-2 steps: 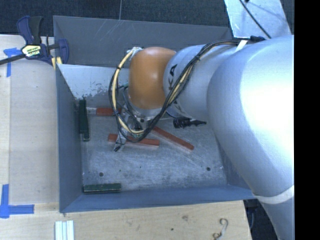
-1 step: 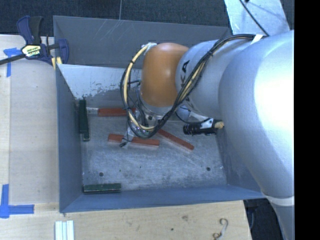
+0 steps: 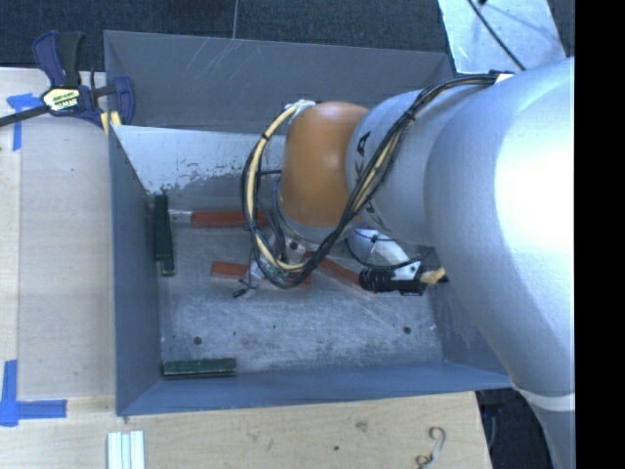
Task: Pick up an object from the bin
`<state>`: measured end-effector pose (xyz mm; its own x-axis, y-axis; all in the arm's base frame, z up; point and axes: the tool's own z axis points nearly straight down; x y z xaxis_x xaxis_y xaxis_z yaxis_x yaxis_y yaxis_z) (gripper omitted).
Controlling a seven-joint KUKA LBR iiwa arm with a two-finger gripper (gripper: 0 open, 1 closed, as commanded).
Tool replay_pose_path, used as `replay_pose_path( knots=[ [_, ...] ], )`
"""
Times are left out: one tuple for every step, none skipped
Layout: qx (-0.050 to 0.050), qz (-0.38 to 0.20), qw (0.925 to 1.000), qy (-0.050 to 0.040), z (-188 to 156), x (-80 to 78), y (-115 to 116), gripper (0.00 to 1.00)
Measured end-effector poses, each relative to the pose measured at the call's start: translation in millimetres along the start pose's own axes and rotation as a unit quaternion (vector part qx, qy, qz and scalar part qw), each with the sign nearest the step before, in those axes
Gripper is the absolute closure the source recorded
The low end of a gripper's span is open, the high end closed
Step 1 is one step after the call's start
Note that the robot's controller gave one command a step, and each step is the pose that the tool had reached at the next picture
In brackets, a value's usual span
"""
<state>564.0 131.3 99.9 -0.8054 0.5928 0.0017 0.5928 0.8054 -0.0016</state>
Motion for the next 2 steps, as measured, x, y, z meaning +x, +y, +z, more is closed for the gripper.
replay_pose_path(
  knots=[
    [-0.001,0.057,0.9984,-0.0005,29.9,9.8,-4.5,0.00],
    [-0.001,0.057,0.9984,-0.0008,29.9,9.3,-4.7,0.00]
  ],
)
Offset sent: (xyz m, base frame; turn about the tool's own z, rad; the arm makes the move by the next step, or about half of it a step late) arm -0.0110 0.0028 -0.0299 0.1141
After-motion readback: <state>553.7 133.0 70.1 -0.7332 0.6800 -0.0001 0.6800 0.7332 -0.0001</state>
